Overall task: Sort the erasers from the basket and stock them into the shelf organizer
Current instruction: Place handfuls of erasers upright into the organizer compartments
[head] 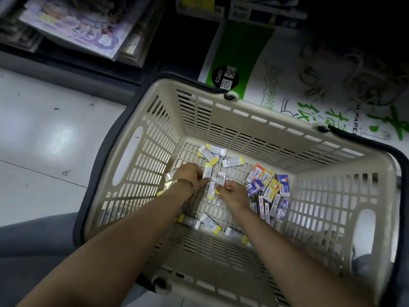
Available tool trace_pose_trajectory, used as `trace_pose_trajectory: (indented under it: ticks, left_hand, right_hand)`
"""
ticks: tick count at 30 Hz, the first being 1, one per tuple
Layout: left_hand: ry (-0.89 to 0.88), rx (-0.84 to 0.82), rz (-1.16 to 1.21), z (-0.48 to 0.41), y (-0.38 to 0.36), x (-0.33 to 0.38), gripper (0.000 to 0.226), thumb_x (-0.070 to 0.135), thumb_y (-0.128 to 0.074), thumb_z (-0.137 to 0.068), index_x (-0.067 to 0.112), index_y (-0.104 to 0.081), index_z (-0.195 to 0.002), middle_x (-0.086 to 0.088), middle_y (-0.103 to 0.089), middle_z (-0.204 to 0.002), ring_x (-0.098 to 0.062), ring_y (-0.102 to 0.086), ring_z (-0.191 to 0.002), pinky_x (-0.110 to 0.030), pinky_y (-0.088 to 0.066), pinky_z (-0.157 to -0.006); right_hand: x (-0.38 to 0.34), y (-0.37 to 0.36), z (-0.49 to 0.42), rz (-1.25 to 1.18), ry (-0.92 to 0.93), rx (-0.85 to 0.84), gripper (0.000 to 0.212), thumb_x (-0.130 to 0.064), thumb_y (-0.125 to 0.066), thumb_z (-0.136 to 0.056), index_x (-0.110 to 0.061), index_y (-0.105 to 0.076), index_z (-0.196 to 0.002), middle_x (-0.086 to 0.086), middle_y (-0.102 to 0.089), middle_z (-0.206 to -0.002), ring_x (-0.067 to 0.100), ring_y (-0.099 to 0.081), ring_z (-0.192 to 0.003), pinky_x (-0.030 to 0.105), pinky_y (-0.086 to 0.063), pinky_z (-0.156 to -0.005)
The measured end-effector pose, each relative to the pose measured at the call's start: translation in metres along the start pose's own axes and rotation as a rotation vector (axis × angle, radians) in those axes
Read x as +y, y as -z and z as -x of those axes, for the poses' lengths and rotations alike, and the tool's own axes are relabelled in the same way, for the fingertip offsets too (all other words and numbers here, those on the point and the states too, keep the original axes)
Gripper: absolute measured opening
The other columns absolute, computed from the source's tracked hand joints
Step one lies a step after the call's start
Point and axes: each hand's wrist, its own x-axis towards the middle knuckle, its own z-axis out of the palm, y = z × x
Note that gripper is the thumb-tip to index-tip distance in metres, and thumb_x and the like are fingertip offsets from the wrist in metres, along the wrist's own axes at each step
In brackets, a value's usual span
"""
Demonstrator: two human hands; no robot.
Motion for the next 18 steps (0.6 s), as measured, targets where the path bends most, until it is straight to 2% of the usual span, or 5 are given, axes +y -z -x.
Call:
trace_pose_trajectory:
  ticks: [3,5,10,14,18]
  left_hand:
    - [0.083,-0.050,0.146,-0.001,0.004,-0.002,0.032,0.038,-0.071,-0.080,0.009,-0.071,-0.096,-0.005,-0.071,-0.101,-0.019,-0.063,-0.097,-0.023,-0.047,-0.082]
    - [0.102,-0.097,0.214,-0.003,0.007,-0.004,0.028,0.035,-0.072,-0.080,0.010,-0.071,-0.091,-0.004,-0.070,-0.100,-0.019,-0.063,-0.098,-0.022,-0.046,-0.082]
    - [0.118,-0.157,0.401,0.001,0.009,-0.002,0.020,0.029,-0.073,-0.080,0.016,-0.059,-0.086,0.000,-0.062,-0.092,-0.015,-0.059,-0.088,-0.023,-0.047,-0.079]
    - [0.177,-0.294,0.726,0.005,0.012,0.000,0.024,0.015,-0.072,-0.081,0.009,-0.060,-0.101,-0.007,-0.068,-0.084,-0.020,-0.068,-0.081,-0.032,-0.055,-0.085]
    - [0.286,-0.375,1.034,0.011,0.019,0.000,0.018,0.004,-0.067,-0.083,0.006,-0.058,-0.098,-0.011,-0.071,-0.079,-0.012,-0.071,-0.066,-0.018,-0.057,-0.061]
  right_hand:
    - [-0.001,0.004,-0.002,-0.171,-0.100,-0.017,0.036,-0.014,-0.068,-0.086,0.017,-0.056,-0.101,0.029,-0.061,-0.096,0.041,-0.061,-0.100,0.048,-0.049,-0.094]
    - [-0.003,0.009,-0.002,-0.363,-0.199,-0.094,0.048,-0.012,-0.067,-0.086,0.010,-0.048,-0.125,0.021,-0.055,-0.126,0.029,-0.062,-0.103,0.030,-0.051,-0.091]
    - [-0.006,0.006,0.001,-0.359,-0.194,-0.184,0.053,-0.013,-0.066,-0.087,0.003,-0.044,-0.132,0.014,-0.061,-0.120,0.021,-0.065,-0.092,0.018,-0.055,-0.065]
    - [-0.005,0.008,0.001,-0.391,-0.214,-0.162,0.068,-0.014,-0.066,-0.087,-0.001,-0.031,-0.142,0.006,-0.061,-0.113,0.019,-0.062,-0.093,0.026,-0.051,-0.079]
    - [-0.006,0.014,0.004,-0.557,-0.254,-0.248,0.061,-0.011,-0.062,-0.089,-0.002,-0.032,-0.142,0.016,-0.054,-0.132,0.021,-0.061,-0.100,0.027,-0.047,-0.091]
